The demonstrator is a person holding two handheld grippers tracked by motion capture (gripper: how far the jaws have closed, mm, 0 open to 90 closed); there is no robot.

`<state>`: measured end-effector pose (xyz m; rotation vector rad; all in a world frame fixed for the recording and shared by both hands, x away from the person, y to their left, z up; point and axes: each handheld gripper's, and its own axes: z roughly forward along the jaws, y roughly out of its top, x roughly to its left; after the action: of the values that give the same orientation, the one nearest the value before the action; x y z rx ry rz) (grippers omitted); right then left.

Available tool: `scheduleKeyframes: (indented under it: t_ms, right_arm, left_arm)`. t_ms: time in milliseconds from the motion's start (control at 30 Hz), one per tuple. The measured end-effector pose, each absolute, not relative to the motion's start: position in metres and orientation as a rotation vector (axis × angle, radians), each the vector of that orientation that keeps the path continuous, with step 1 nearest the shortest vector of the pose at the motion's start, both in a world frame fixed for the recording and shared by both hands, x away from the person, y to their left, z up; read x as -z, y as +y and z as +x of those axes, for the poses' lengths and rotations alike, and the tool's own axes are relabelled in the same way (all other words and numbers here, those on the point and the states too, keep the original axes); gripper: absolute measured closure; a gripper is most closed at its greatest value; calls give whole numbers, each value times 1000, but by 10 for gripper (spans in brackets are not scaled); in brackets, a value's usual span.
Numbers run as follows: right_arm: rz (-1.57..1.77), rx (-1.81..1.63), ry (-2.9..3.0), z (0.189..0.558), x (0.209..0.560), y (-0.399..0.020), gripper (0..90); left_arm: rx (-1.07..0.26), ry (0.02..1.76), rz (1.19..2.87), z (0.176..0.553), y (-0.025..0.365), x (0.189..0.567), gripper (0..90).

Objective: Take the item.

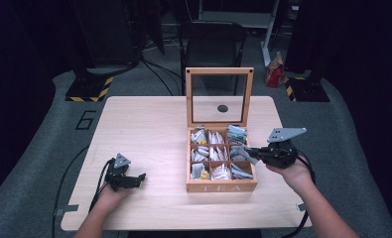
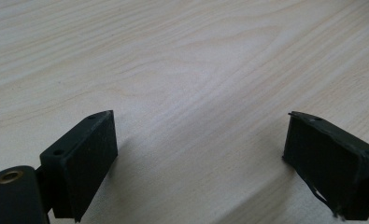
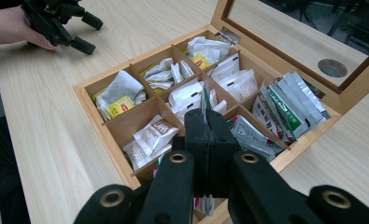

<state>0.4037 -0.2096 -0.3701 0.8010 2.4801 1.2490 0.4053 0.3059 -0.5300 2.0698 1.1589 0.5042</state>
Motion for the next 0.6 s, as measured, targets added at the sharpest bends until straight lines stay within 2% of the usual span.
scheduleKeyframes:
  t_ms: [600]
  right_arm:
    - [862, -1232, 2417, 405, 364, -231, 896]
  left_arm:
    - [-505, 1161, 2066, 405, 306, 530, 94]
